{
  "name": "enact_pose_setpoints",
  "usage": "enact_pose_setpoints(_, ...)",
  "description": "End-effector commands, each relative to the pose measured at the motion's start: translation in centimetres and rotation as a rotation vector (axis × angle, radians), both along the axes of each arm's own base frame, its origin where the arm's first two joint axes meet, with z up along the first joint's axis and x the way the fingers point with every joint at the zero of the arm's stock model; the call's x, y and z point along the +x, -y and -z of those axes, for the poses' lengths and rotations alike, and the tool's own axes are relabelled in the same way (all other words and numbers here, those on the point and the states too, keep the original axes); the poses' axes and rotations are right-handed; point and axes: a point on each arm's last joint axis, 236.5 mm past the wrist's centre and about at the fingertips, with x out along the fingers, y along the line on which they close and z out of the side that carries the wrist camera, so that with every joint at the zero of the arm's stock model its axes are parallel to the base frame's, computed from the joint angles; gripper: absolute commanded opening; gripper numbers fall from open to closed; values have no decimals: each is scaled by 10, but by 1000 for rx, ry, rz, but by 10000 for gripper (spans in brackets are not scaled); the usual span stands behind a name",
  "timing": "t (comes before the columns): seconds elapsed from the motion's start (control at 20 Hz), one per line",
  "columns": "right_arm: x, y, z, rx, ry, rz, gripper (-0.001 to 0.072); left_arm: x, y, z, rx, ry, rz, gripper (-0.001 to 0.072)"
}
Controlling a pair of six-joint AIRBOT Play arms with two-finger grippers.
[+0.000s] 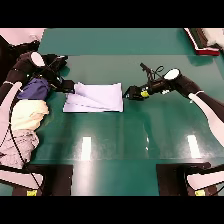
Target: Fold the shirts.
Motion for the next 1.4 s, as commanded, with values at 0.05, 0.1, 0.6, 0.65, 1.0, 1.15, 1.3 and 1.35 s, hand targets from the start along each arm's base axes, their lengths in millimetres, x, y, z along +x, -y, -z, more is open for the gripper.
enact_pose_setpoints(0.05, 2, 0, -5, 0, 10, -9, 574, -3, 6, 10, -25, -31, -11, 313)
enact_pose_setpoints(0.1, 2, 0, -5, 1, 10, -9, 574, -5, 5, 11, -21, -36, -8, 46)
enact_pose_setpoints(0.6, 3, 7, -4, 0, -1, 0, 574, -129, -25, -30, 118, -330, 171, 39)
enact_pose_setpoints(0.65, 2, 7, -4, 1, -4, -2, 574, -135, -25, -28, 120, -353, 172, 375)
enact_pose_setpoints(1.0, 15, 24, 20, -48, -24, 53, 575, -100, 9, -28, -18, -206, 118, 598)
enact_pose_setpoints(1.15, 22, 12, 43, 4, -92, 98, 575, -84, 45, -42, -184, -141, 89, 562)
enact_pose_setpoints(1.3, 30, -9, 55, 39, -109, 85, 575, -77, 65, -54, -280, -103, 103, 54)
enact_pose_setpoints(1.35, 31, -19, 57, 40, -103, 64, 575, -76, 68, -56, -296, -98, 100, 54)
